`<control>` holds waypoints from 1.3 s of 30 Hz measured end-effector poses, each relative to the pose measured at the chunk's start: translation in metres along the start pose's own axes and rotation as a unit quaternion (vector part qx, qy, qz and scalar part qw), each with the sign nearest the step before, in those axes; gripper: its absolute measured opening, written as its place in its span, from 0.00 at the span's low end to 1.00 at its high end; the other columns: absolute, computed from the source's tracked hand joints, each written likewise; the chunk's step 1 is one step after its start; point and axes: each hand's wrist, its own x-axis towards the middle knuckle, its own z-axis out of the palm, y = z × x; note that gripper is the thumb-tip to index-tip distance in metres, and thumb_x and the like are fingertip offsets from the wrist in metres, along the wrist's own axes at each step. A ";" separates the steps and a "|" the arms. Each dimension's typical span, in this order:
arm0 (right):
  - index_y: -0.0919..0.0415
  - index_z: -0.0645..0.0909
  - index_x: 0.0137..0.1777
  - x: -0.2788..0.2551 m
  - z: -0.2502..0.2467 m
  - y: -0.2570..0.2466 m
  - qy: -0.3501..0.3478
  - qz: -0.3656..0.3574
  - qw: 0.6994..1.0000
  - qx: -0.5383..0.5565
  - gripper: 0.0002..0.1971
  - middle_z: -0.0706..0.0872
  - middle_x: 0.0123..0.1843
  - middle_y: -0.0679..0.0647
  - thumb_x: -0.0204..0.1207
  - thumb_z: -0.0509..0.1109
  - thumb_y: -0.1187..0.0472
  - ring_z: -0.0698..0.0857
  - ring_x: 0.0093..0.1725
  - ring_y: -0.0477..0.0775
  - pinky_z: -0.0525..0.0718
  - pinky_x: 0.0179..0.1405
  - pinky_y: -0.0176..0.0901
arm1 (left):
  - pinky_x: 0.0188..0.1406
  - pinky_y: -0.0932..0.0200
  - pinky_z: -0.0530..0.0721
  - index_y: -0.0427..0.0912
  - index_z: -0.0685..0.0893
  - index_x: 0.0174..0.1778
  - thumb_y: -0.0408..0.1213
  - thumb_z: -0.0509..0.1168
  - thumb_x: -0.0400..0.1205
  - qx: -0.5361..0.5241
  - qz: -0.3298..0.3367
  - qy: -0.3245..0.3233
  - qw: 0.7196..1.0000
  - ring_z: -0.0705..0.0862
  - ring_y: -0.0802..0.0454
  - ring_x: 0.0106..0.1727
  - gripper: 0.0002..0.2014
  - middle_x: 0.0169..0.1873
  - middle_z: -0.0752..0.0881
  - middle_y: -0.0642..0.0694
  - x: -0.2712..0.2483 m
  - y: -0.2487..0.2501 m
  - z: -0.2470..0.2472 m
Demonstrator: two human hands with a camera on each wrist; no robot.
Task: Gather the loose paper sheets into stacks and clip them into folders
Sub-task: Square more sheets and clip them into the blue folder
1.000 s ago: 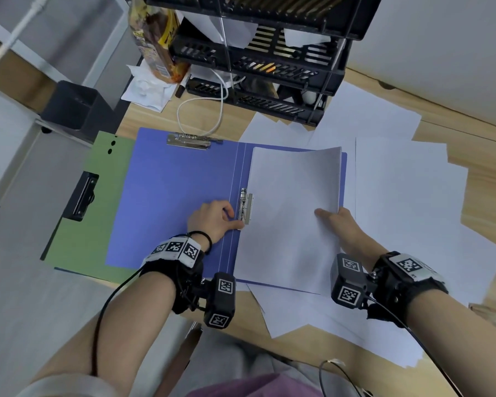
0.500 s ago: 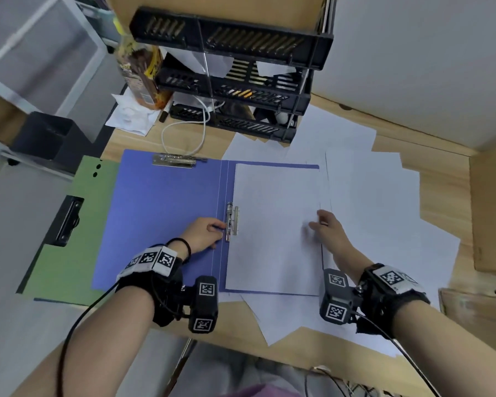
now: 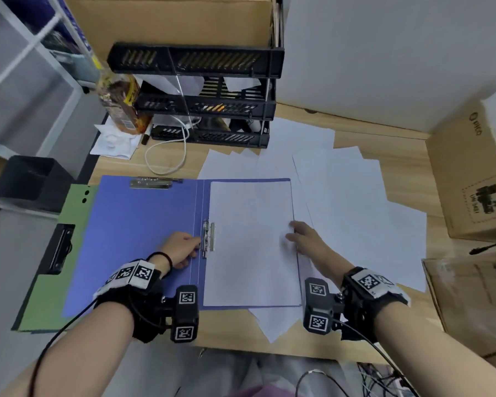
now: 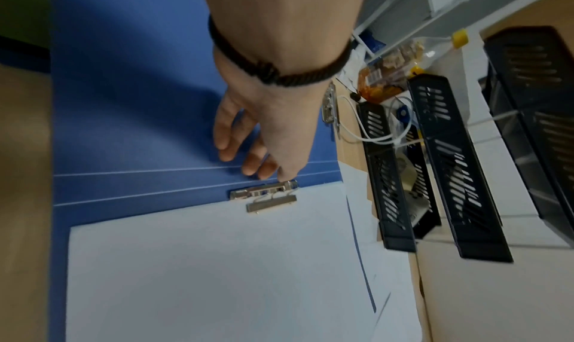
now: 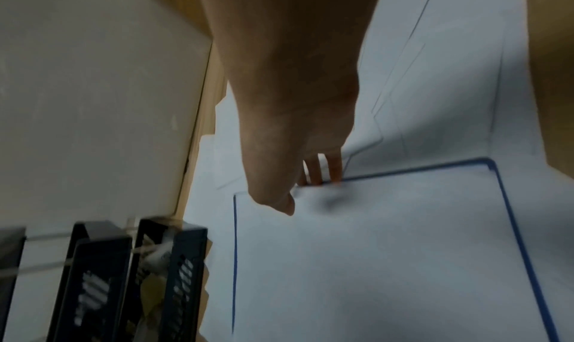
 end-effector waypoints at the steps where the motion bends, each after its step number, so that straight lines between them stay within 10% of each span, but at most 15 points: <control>1: 0.60 0.69 0.78 -0.002 -0.009 0.003 -0.003 0.009 1.000 0.020 0.22 0.73 0.75 0.56 0.84 0.62 0.62 0.76 0.69 0.55 0.75 0.67 0.48 | 0.23 0.64 0.71 0.42 0.79 0.34 0.41 0.61 0.83 0.014 0.026 0.021 0.999 0.73 0.50 0.22 0.13 0.27 0.80 0.45 0.001 0.009 0.001; 9: 0.54 0.82 0.62 -0.017 -0.107 0.051 0.081 0.065 0.988 0.113 0.10 0.83 0.58 0.54 0.83 0.64 0.60 0.82 0.54 0.54 0.81 0.53 0.45 | 0.40 0.58 0.79 0.48 0.81 0.47 0.48 0.60 0.84 0.059 0.148 -0.114 0.981 0.81 0.50 0.42 0.10 0.44 0.83 0.50 0.023 0.106 0.066; 19: 0.62 0.59 0.83 -0.002 -0.192 0.085 0.251 0.096 0.956 0.115 0.33 0.63 0.83 0.58 0.81 0.69 0.60 0.66 0.81 0.58 0.71 0.70 0.47 | 0.79 0.43 0.58 0.48 0.67 0.79 0.50 0.58 0.84 0.296 0.200 -0.006 0.934 0.64 0.44 0.81 0.26 0.81 0.65 0.46 0.060 0.179 0.134; 30: 0.59 0.50 0.84 0.068 -0.199 0.049 0.268 0.087 0.950 0.133 0.50 0.66 0.78 0.58 0.68 0.78 0.50 0.73 0.74 0.61 0.75 0.64 0.47 | 0.73 0.47 0.68 0.47 0.57 0.83 0.53 0.63 0.76 0.274 0.251 0.031 0.928 0.70 0.43 0.76 0.39 0.78 0.70 0.45 0.077 0.200 0.160; 36: 0.61 0.67 0.78 0.083 -0.203 0.044 0.212 0.131 0.964 0.094 0.40 0.79 0.68 0.54 0.70 0.79 0.47 0.77 0.71 0.58 0.74 0.73 0.56 | 0.80 0.44 0.57 0.48 0.55 0.83 0.52 0.62 0.80 0.290 0.260 0.007 0.921 0.63 0.44 0.81 0.36 0.81 0.64 0.44 0.069 0.217 0.189; 39: 0.54 0.82 0.56 0.084 -0.206 0.052 0.208 0.138 0.964 0.089 0.31 0.84 0.54 0.47 0.56 0.82 0.39 0.82 0.62 0.59 0.83 0.59 0.53 | 0.81 0.50 0.54 0.48 0.58 0.83 0.46 0.62 0.83 0.269 0.272 -0.032 0.923 0.60 0.48 0.82 0.32 0.82 0.62 0.46 0.060 0.225 0.201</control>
